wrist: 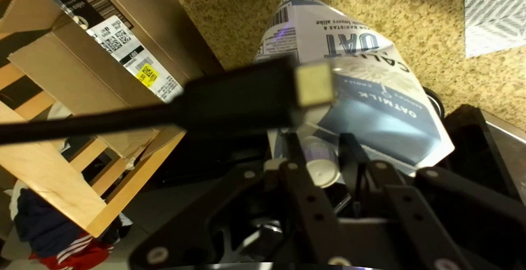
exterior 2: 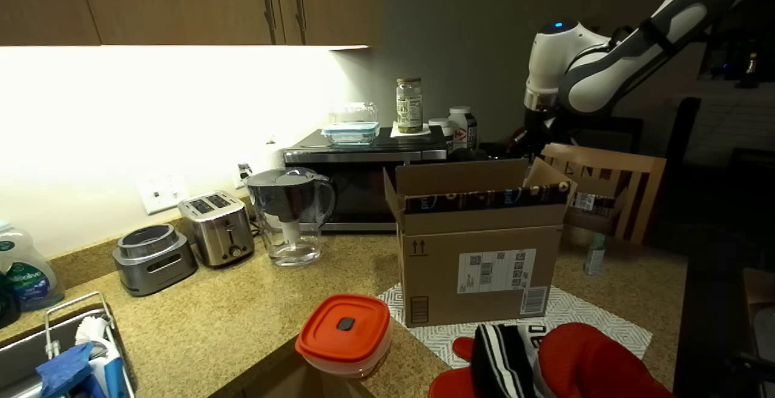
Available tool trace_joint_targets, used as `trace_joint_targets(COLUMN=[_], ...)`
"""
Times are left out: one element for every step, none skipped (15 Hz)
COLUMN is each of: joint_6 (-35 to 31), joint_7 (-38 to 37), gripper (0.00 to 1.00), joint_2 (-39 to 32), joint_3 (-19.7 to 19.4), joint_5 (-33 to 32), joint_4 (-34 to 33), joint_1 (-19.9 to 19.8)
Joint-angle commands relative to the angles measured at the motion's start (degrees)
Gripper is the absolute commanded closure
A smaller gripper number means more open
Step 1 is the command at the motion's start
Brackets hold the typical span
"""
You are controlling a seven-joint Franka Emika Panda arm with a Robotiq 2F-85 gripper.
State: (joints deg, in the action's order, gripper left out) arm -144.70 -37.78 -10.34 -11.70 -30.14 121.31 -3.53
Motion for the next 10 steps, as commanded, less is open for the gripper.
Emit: trace_joint_targets(joint_6=[-5.61,-6.67,-7.51,-8.33,-8.79,-9.25,-9.51,-9.54,-9.63,-9.6], joint_7=[-2.04,-2.29,-2.64,-2.86,-3.34,-3.67,-4.15,-4.85,-5.49,-6.07], gripper=[0.93,0.93,0.93,0.93,0.93,0.93,0.93,0.93,0.93,0.93], joint_2=[0.57,0.59,0.56,0.55,0.49,0.41,0.25,0.06,-0.11,-0.32], joint_3=[-0.43,-0.39,-0.4,-0.42,-0.48,-0.51,-0.58,-0.66,-0.74,-0.75], joint_5=[-0.14,0.2,0.25,0.37,0.4,0.56,0.66,0.74,0.71,0.87], joint_4=[3.51,4.16,4.75,5.38,5.98,6.52,7.06,7.47,7.94,8.3], joint_1=[0.43,0.56,0.74,0.9,1.1,1.25,1.38,1.49,1.54,1.53])
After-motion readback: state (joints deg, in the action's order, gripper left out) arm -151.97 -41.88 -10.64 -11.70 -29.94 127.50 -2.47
